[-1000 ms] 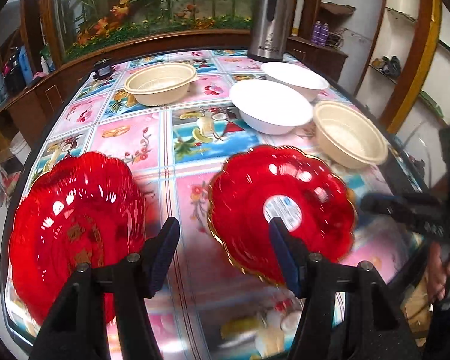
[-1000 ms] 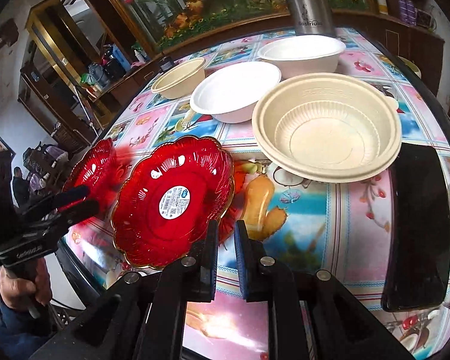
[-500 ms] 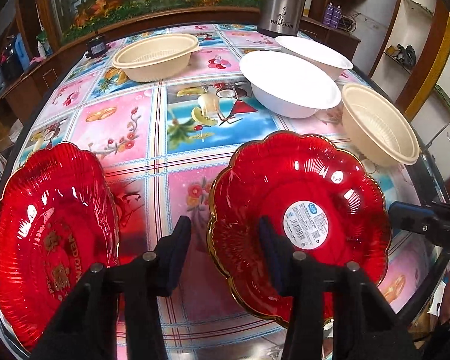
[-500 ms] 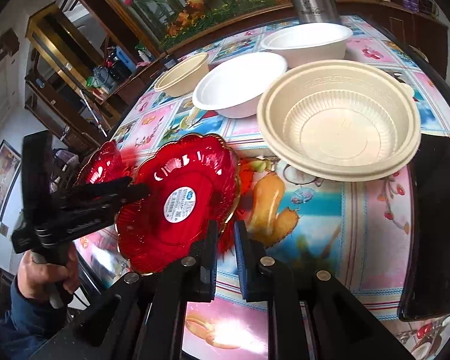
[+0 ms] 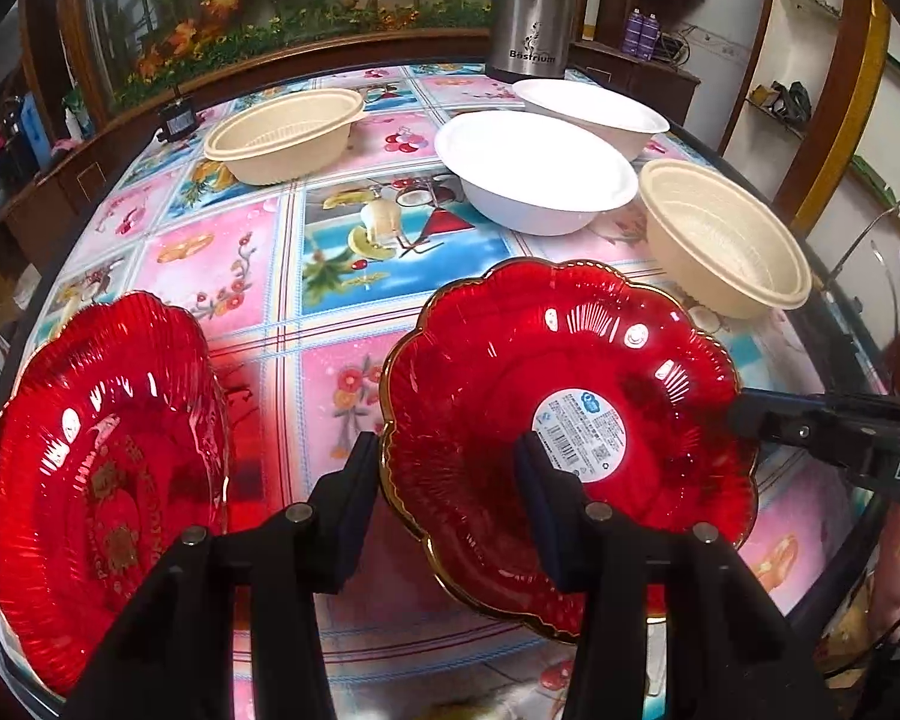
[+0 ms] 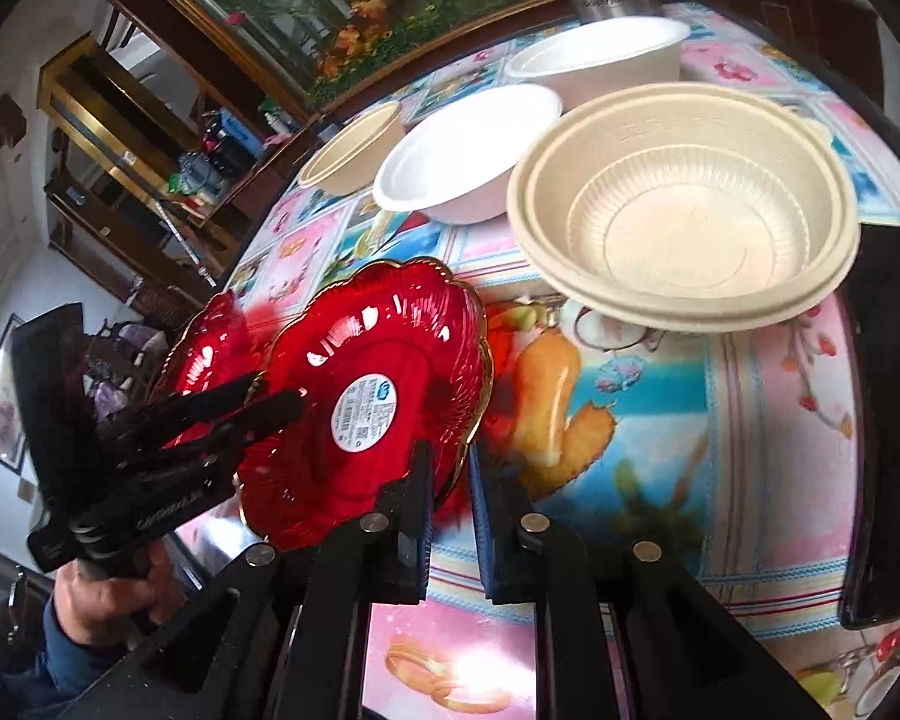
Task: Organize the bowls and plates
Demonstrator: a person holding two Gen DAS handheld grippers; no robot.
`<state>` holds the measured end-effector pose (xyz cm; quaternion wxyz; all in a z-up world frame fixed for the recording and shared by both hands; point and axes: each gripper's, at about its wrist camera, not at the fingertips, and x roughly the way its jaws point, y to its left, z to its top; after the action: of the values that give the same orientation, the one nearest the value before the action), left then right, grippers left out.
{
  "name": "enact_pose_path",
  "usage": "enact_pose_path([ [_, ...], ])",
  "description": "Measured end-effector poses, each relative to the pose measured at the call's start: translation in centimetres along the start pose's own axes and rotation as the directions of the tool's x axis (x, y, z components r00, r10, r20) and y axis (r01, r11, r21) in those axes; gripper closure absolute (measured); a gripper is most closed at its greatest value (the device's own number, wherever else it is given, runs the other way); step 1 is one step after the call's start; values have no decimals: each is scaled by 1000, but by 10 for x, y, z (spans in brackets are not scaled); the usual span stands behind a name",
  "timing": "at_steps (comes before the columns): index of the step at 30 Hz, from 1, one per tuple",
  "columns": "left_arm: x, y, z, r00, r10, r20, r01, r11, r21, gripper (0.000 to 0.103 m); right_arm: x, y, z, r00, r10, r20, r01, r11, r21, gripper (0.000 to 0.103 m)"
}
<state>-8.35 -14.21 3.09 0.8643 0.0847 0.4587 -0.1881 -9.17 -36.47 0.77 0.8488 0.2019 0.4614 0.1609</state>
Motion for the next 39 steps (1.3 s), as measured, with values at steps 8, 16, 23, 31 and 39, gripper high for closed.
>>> enact_pose_path([
  [8, -16, -3, 3, 999, -6, 44, 6, 1000, 2, 58, -14, 6, 0, 1000, -9, 29, 9, 1000, -25, 90],
  [16, -28, 2, 3, 998, -4, 68, 4, 1000, -15, 58, -24, 13, 3, 999, -11, 49, 13, 999, -49, 90],
  [23, -42, 15, 2, 995, 6, 96, -1, 999, -47, 58, -23, 28, 8, 998, -2, 59, 6, 997, -74, 90],
  [31, -66, 53, -6, 990, 30, 140, -11, 991, -134, 58, -19, 66, 22, 997, 23, 72, -11, 987, -160, 89],
  [39, -89, 115, -27, 981, 112, 160, -67, 961, -267, 58, 11, 125, 32, 997, 68, 40, -55, 964, -262, 89],
])
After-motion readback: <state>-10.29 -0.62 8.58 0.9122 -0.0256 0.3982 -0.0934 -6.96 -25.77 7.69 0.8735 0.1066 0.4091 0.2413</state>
